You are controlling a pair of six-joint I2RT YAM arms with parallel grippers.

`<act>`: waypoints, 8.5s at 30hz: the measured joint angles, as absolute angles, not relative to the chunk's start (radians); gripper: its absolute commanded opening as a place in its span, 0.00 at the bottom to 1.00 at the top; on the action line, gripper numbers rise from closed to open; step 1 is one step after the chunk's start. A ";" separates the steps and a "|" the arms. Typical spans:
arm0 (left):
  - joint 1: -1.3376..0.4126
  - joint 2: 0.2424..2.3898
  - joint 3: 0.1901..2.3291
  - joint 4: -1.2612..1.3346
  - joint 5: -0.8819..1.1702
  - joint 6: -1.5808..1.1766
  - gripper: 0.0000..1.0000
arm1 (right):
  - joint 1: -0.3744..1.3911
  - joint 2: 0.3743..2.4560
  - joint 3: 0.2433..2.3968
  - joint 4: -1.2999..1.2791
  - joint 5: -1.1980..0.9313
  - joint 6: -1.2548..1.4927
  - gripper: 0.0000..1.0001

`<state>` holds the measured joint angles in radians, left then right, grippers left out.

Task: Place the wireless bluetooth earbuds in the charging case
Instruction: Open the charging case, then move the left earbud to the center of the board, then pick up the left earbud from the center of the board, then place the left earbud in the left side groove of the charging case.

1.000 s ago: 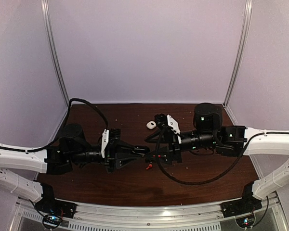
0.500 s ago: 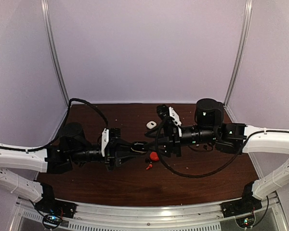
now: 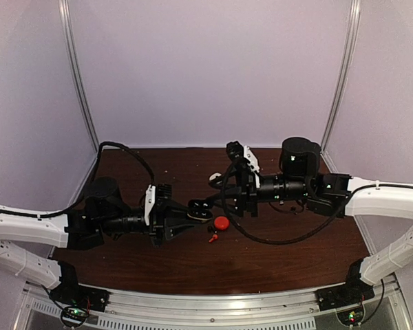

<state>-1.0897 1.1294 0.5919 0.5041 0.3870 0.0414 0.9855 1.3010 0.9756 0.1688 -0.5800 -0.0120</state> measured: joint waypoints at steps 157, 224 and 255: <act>-1.000 1.182 0.517 0.657 0.424 -0.159 0.00 | 0.572 1.845 1.160 -0.509 -0.329 0.100 0.33; -1.000 1.146 0.449 0.772 0.292 -0.168 0.00 | 0.693 1.689 1.333 -0.513 -0.274 0.054 0.12; -0.988 1.246 0.447 1.108 0.115 -0.148 0.00 | 1.028 1.426 1.153 0.403 -0.541 0.283 0.12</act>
<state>-0.9882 1.2465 0.4465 1.1084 0.1154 -0.1482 1.0275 1.4261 1.1530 0.4034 -0.5407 0.2829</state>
